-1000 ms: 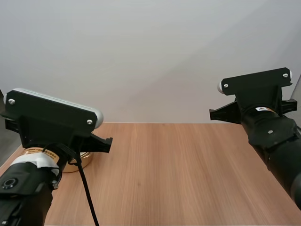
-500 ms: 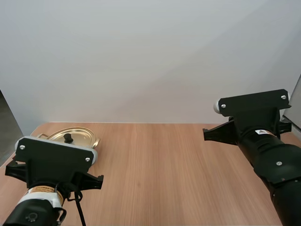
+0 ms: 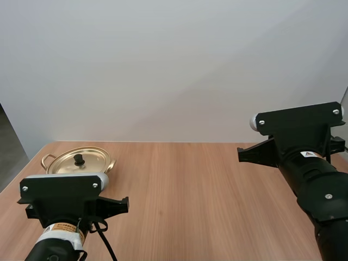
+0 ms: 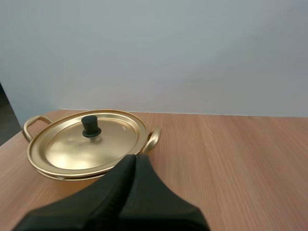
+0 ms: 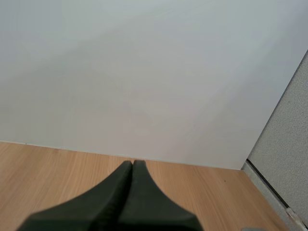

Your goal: Open the pot, put the car inside, and close it

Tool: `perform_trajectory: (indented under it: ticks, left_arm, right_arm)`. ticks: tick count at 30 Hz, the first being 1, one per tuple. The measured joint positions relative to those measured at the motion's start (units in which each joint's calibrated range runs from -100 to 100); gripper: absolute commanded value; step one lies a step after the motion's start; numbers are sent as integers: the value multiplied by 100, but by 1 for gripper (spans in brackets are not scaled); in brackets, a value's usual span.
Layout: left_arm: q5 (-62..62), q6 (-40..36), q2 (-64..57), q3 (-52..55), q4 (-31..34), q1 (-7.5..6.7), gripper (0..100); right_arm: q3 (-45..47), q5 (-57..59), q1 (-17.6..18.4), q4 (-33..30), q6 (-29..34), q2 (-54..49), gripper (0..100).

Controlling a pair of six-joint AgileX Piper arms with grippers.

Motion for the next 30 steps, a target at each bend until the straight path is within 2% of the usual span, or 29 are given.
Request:
perform_trajectory:
  ticks: [4,10,18,21,23,30]
  left_arm:
    - [15,0,0,0,132,145,0]
    - [16,0,0,0,132,145,0]
    - [16,0,0,0,39,145,0]
    - [95,0,0,0,-309,145,0]
    - [193,0,0,0,-672,204,0]
    - [138,0,0,0,-1889,497,0]
  right_arm:
    - [0,12,50,52,0,0,0]
    - [0,-8,285,174,43,0,0]
    - [0,-686,569,174,7,-93,0]
    - [0,-840,616,174,7,-93,0]
    - [0,-883,633,174,7,-93,0]
    - [0,-1138,839,174,7,-39,0]
